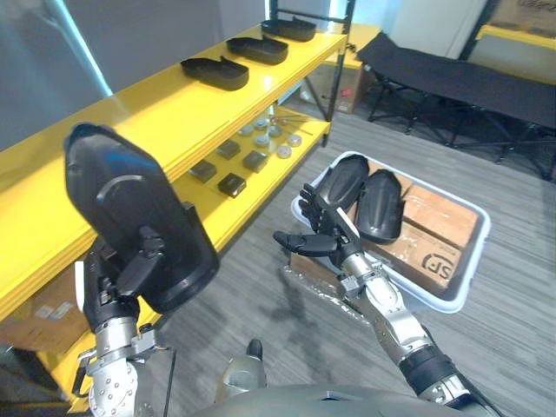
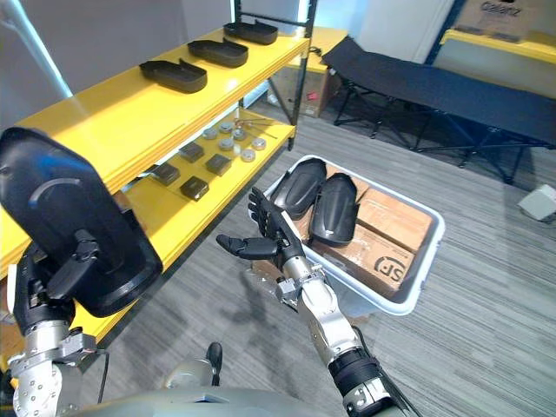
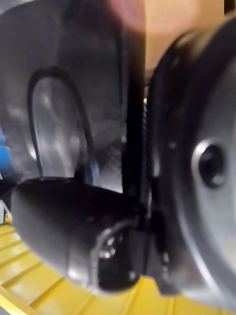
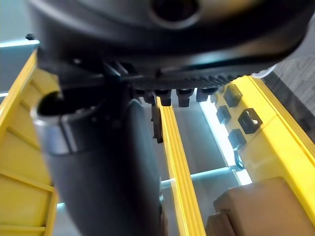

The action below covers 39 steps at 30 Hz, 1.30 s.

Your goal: Walk over and take three plastic housings, then place them on the shelf

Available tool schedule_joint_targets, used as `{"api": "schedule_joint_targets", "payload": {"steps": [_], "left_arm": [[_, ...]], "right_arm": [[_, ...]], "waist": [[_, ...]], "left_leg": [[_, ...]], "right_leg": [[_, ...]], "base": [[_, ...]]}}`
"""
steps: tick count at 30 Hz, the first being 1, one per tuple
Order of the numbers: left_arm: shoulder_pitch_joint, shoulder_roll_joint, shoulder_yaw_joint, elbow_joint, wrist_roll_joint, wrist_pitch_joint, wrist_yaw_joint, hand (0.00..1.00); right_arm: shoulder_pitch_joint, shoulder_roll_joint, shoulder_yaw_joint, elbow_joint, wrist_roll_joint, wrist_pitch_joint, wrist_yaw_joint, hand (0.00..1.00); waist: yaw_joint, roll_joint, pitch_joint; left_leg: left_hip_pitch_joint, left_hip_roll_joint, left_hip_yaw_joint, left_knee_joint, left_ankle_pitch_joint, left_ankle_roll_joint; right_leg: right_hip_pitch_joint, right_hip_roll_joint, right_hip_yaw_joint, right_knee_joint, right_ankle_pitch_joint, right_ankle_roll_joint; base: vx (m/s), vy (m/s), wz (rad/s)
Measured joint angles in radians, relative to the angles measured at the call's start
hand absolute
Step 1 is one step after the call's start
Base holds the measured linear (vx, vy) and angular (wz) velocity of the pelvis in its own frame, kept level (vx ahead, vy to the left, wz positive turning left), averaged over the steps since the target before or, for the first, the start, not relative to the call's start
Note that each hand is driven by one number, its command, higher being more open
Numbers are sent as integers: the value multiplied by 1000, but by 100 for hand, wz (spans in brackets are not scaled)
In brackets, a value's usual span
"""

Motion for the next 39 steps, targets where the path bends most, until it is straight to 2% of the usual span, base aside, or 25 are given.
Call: {"api": "schedule_joint_targets", "payload": {"steps": [3,5,7,9,10,12,13,15,23,25,27,29,30,31,32,33,34,36,37,38,39], "left_arm": [[-2,3,2,2,1,-2,4,0],[-27,26,-1,11,0,-2,-22,0],[-117,112,-23,58,-21,-8,-102,0],[-173,159,-45,93,-51,-29,-170,0],[-192,167,-59,98,-59,-46,-198,0],[-200,168,-77,97,-97,-66,-243,0],[-201,168,-81,96,-101,-67,-256,0],[-200,170,-98,96,-146,-67,-298,0],[-186,165,-87,95,-172,-67,-306,0],[-185,159,-74,93,-172,-67,-316,0],[-191,155,-24,72,-172,-67,-338,0],[-196,157,8,59,-172,-67,-345,0],[-198,153,33,60,-172,-67,-346,0],[-206,145,39,75,-172,-62,-342,0],[-205,146,40,77,-171,-62,-343,0],[-202,147,50,76,-170,-62,-350,0],[-199,147,63,76,-171,-62,-343,0],[-198,146,83,77,-172,-61,-319,0],[-208,147,97,77,-176,-60,-307,0],[-231,147,97,80,-176,-57,-292,0],[-247,147,95,82,-175,-53,-288,0]], "right_arm": [[2,11,3,0,-28,0,8,100],[31,15,-23,-7,-27,-1,9,100],[113,36,-91,-32,-26,-22,-7,100],[153,34,-116,-41,-26,-40,-17,100],[159,32,-131,-41,-26,-50,-18,100],[158,29,-148,-41,-27,-58,-5,100],[157,26,-152,-41,-27,-58,4,100],[151,6,-164,-49,-28,-58,56,100],[142,-41,-190,-115,-16,-58,159,100],[140,-29,-196,-115,-7,-59,161,100],[131,0,-202,-115,23,-63,162,100],[132,30,-211,-115,60,-64,162,100],[135,43,-215,-116,73,-64,163,100],[134,39,-216,-116,81,-64,163,100],[133,37,-217,-116,82,-64,163,100],[132,36,-226,-115,81,-64,163,100],[123,39,-233,-114,80,-64,168,100],[94,36,-237,-114,82,-68,185,100],[62,35,-248,-114,84,-70,198,100],[31,28,-264,-115,100,-77,201,100],[19,24,-272,-116,104,-84,198,100]], "waist": [[10,6,4],[0,4,14],[-52,-13,27],[-76,-23,24],[-79,-16,27],[-73,-1,33],[-72,1,33],[-69,1,33],[-66,7,41],[-63,-1,46],[-53,-30,61],[-36,-57,77],[-35,-74,86],[-39,-72,83],[-40,-71,82],[-39,-68,83],[-36,-65,85],[-38,-56,89],[-39,-48,92],[-42,-30,98],[-44,-33,95]], "left_leg": [[4,-2,18,-28,16,0],[3,-15,-8,-26,16,6],[-7,-60,-116,-33,31,21],[1,-94,-161,-88,73,27],[7,-102,-167,-124,98,27],[-2,-99,-168,-135,116,25],[-5,-99,-168,-132,122,29],[-6,-98,-166,-125,132,18],[-4,-97,-163,-102,104,14],[-9,-106,-164,-90,99,16],[-33,-130,-170,-45,71,25],[-57,-153,-165,40,13,42],[-65,-174,-170,113,-50,44],[-74,-194,-205,155,-78,57],[-72,-202,-219,161,-87,63],[-48,-210,-249,146,-95,71],[-21,-211,-273,126,-101,85],[11,-208,-300,115,-114,92],[26,-204,-320,118,-124,100],[31,-198,-348,121,-133,102],[31,-194,-364,125,-141,100]], "right_leg": [[-22,-13,16,27,-5,0],[-41,-40,57,117,-62,5],[-85,-36,237,252,-185,-17],[-121,-29,323,320,-252,-18],[-138,-30,329,340,-265,-16],[-149,-25,325,342,-259,-15],[-151,-25,325,344,-258,-13],[-151,-27,326,353,-259,-15],[-145,-41,322,377,-290,-21],[-130,-51,303,373,-297,-13],[-117,-77,278,372,-308,5],[-91,-98,268,368,-318,31],[-68,-117,277,428,-305,58],[-126,-158,352,590,-264,47],[-162,-171,390,660,-225,40],[-229,-191,442,791,-121,12],[-279,-204,464,879,-139,-18],[-321,-191,478,859,-208,-38],[-361,-154,503,780,-230,-62],[-408,-100,558,677,-234,-69],[-431,-73,593,624,-230,-64]], "base": [[-36,78,-5],[-19,73,43],[-89,11,130],[-75,-66,102],[-45,-61,56],[-19,-27,10],[6,-42,4],[23,-52,1],[-18,-18,2],[11,22,20],[65,38,33],[136,47,30],[193,78,61],[191,90,73],[179,141,81],[236,98,60],[263,81,51],[263,60,31],[262,48,40],[192,9,48],[176,-36,76]]}}
